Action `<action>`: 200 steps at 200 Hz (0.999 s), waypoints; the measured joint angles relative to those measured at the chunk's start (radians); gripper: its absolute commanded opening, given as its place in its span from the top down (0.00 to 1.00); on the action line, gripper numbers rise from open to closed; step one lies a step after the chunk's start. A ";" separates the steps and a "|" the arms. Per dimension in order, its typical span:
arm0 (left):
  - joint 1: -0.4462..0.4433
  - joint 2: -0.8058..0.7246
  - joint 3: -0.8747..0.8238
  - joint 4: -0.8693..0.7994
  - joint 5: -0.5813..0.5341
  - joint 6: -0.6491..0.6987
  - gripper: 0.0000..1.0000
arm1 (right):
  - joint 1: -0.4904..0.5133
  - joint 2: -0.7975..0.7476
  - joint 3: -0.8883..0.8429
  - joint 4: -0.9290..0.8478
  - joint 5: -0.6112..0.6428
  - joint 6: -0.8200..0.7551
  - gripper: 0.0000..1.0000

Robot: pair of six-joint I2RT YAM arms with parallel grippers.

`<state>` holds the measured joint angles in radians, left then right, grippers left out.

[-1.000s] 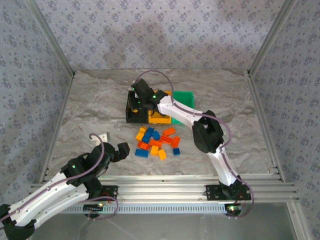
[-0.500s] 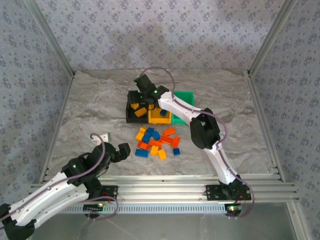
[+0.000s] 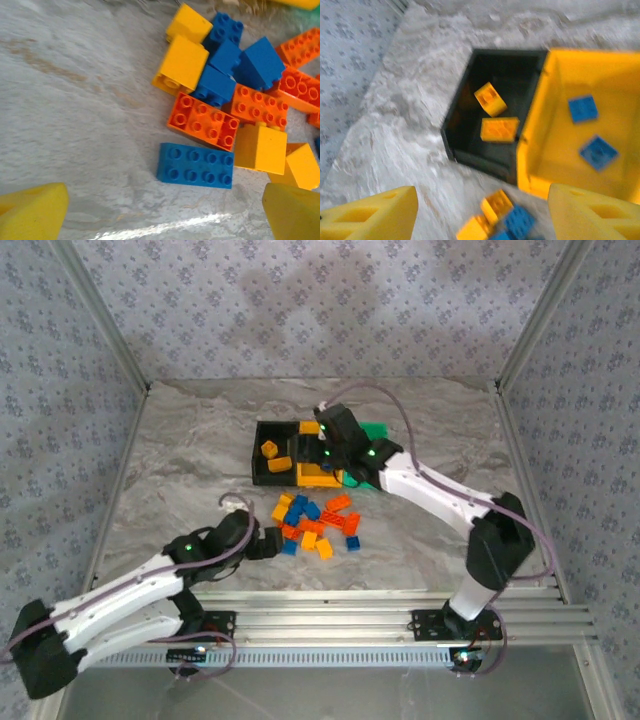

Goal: Sort the legos into containers by color

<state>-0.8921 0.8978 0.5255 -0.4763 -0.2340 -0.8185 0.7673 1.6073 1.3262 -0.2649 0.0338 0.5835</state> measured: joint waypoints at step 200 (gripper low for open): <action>-0.097 0.532 0.119 0.129 -0.023 0.159 0.21 | -0.045 -0.331 -0.414 -0.015 0.083 0.064 0.25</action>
<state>-0.9894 1.4296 0.6449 -0.3477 -0.2573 -0.6590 0.7219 1.2762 0.9127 -0.2798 0.1169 0.6479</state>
